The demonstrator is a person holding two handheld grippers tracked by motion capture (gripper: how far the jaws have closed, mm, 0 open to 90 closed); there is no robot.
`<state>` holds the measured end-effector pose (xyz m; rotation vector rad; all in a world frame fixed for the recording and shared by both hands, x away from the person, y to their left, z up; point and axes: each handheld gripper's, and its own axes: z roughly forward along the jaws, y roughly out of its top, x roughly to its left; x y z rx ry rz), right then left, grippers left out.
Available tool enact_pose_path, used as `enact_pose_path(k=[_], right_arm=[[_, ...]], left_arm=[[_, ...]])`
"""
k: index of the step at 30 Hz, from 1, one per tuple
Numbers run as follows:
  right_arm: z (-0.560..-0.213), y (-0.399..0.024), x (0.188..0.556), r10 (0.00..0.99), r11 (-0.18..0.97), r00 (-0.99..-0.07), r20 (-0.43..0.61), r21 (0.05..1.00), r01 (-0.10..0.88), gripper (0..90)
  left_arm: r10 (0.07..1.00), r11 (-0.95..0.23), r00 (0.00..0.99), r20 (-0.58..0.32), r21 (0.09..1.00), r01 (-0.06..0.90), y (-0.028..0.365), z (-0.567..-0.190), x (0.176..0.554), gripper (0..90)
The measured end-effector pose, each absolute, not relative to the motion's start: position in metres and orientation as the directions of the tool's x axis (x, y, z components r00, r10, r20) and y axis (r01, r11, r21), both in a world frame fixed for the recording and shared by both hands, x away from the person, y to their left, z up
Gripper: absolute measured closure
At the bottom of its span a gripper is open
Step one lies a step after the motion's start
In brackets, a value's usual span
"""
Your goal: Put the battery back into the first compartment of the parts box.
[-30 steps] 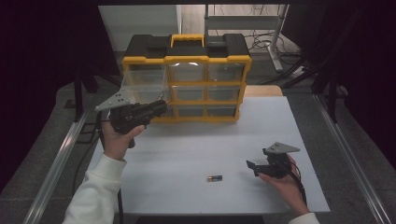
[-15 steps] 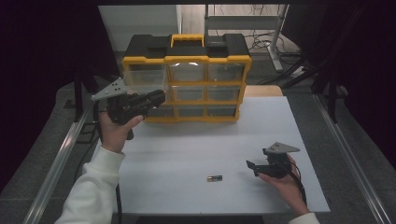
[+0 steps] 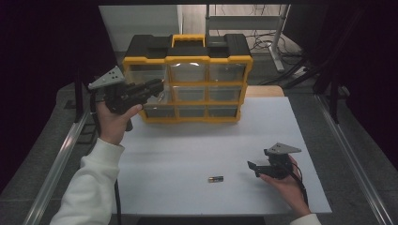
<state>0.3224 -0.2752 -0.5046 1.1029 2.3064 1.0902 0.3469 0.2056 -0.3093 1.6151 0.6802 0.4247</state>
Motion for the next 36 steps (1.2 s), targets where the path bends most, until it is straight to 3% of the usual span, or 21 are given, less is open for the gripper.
enact_pose_path(k=[24,30,36], right_arm=[[-0.505,-0.275,0.323,0.774,0.400,-0.633,0.009,0.768,0.500,14.3],[-0.505,-0.275,0.323,0.773,0.400,-0.634,0.008,0.769,0.498,14.3],[-0.505,-0.275,0.323,0.774,0.400,-0.633,0.009,0.769,0.499,14.3]], left_arm=[[0.767,-0.013,0.628,-0.132,0.975,0.221,0.219,-0.300,0.377,76.1],[0.797,0.011,0.588,-0.135,0.978,0.209,0.218,-0.298,0.375,49.3],[0.737,-0.003,0.662,-0.140,0.978,0.210,0.214,-0.298,0.367,38.7]])
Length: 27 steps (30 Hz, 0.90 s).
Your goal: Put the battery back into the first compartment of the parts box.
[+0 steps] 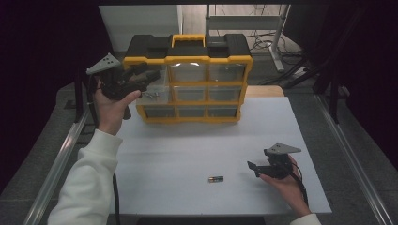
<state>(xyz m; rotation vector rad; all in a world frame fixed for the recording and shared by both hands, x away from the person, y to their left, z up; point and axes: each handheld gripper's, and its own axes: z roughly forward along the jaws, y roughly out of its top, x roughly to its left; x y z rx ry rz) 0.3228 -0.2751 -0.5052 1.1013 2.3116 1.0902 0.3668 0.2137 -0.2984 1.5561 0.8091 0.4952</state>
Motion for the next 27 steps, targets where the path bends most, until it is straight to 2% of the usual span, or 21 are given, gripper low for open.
enact_pose_path(k=[11,18,27], right_arm=[[-0.505,-0.275,0.323,0.774,0.401,-0.633,0.008,0.767,0.500,14.3],[-0.505,-0.275,0.323,0.774,0.402,-0.634,0.007,0.768,0.499,14.3],[-0.505,-0.275,0.323,0.773,0.404,-0.635,0.006,0.767,0.498,14.2]], left_arm=[[0.634,-0.041,0.763,-0.123,0.980,0.193,0.201,-0.305,0.349,25.8],[0.574,-0.076,0.812,-0.107,0.980,0.183,0.189,-0.310,0.337,24.1],[0.544,-0.126,0.833,-0.099,0.972,0.198,0.174,-0.331,0.326,24.2]])
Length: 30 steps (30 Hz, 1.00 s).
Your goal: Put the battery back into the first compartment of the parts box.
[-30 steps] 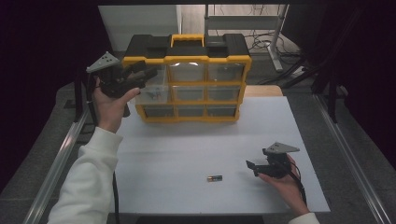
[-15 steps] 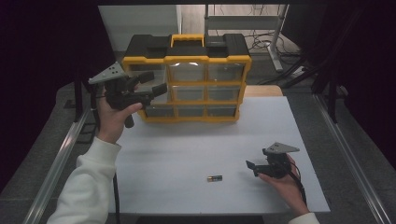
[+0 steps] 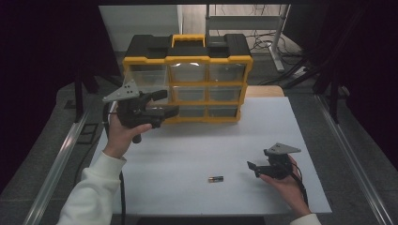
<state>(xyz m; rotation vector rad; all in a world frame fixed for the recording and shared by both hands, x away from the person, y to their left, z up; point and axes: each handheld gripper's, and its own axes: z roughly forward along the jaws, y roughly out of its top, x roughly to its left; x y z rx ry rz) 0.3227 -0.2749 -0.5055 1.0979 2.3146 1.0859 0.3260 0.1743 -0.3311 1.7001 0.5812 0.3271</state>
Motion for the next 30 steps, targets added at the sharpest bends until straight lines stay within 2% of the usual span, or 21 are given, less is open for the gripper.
enact_pose_path(k=[30], right_arm=[[-0.506,-0.274,0.322,0.772,0.407,-0.636,0.006,0.764,0.501,14.2]], left_arm=[[0.488,-0.220,0.860,-0.151,0.932,0.288,0.148,-0.391,0.328,25.8]])
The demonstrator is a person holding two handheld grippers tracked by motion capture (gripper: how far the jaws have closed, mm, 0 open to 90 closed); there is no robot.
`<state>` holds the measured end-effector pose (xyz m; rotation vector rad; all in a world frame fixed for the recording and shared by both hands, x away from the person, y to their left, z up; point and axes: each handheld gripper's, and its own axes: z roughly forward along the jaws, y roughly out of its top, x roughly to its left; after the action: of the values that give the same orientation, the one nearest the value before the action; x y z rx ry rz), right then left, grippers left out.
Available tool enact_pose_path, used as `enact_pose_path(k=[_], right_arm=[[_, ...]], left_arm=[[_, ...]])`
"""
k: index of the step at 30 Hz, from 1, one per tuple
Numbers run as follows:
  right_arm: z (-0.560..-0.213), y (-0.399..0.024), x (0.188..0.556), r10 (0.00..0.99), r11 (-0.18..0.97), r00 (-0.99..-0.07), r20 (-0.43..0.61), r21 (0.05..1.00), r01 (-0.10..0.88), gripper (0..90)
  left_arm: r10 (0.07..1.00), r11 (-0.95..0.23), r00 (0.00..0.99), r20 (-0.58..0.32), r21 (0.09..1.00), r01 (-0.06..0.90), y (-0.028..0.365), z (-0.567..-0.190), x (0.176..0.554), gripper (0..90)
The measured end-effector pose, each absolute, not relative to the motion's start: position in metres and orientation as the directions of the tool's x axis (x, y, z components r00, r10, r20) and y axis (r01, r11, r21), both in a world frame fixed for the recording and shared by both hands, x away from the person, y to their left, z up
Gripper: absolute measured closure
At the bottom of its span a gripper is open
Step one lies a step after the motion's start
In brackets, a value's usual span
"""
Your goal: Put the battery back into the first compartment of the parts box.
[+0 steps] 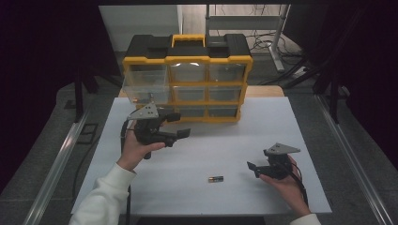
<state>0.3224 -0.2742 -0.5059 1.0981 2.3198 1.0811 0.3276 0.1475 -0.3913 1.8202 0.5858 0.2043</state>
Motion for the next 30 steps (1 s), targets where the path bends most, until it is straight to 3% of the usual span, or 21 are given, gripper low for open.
enact_pose_path(k=[30], right_arm=[[-0.505,-0.274,0.322,0.772,0.406,-0.635,0.004,0.766,0.499,14.3]], left_arm=[[0.440,-0.408,0.892,-0.108,0.860,0.306,0.100,-0.429,0.326,26.0]])
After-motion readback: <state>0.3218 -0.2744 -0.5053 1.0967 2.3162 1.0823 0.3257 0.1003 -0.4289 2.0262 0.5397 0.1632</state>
